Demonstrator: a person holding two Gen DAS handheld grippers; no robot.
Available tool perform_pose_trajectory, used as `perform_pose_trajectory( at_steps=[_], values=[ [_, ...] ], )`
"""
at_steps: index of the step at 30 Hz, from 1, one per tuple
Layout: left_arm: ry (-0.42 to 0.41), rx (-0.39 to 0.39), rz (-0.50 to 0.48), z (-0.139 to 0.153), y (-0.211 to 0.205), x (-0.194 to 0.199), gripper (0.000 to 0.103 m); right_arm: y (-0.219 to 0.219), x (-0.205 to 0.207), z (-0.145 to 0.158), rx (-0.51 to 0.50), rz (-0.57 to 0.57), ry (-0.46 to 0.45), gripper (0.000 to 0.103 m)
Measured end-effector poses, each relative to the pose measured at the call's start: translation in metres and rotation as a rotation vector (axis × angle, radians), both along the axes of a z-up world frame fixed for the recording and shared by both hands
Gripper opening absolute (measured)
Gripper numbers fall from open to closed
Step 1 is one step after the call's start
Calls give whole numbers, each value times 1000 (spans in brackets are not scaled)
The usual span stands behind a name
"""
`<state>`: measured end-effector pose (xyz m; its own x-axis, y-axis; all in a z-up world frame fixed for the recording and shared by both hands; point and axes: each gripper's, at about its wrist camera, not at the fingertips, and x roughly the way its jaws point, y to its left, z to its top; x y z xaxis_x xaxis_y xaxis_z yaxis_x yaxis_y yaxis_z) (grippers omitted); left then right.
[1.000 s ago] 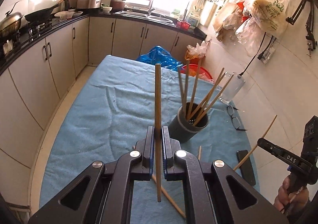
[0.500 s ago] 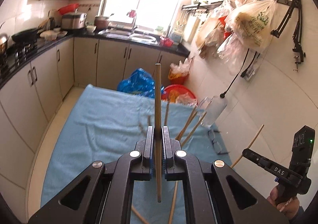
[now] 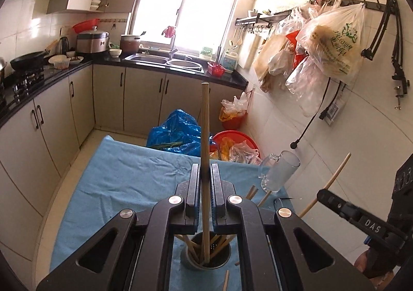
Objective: Organize utensils
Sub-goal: 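Lower both held chopsticks into the black cup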
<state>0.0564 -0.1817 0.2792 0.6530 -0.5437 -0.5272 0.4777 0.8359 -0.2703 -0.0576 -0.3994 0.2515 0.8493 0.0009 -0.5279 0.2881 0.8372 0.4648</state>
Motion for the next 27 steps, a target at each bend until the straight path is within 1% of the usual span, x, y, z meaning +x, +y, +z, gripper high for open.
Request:
perform_pose_trajectory(
  at_steps=[5, 9, 15, 23, 27],
  values=[
    [29, 19, -5, -25, -11, 11, 6, 0, 16, -10, -8, -28, 9, 7],
    [46, 44, -23, -42, -17, 16, 6, -1, 29, -25, 1, -34, 40, 7],
    [66, 62, -50, -59, -20, 18, 6, 5, 43, -49, -7, -21, 103, 7],
    [96, 70, -64, -71, -20, 23, 6, 13, 54, -74, 10, 17, 172, 8],
    [100, 62, -63, -69, -16, 23, 7, 12, 54, -74, 30, 30, 173, 9]
  ],
)
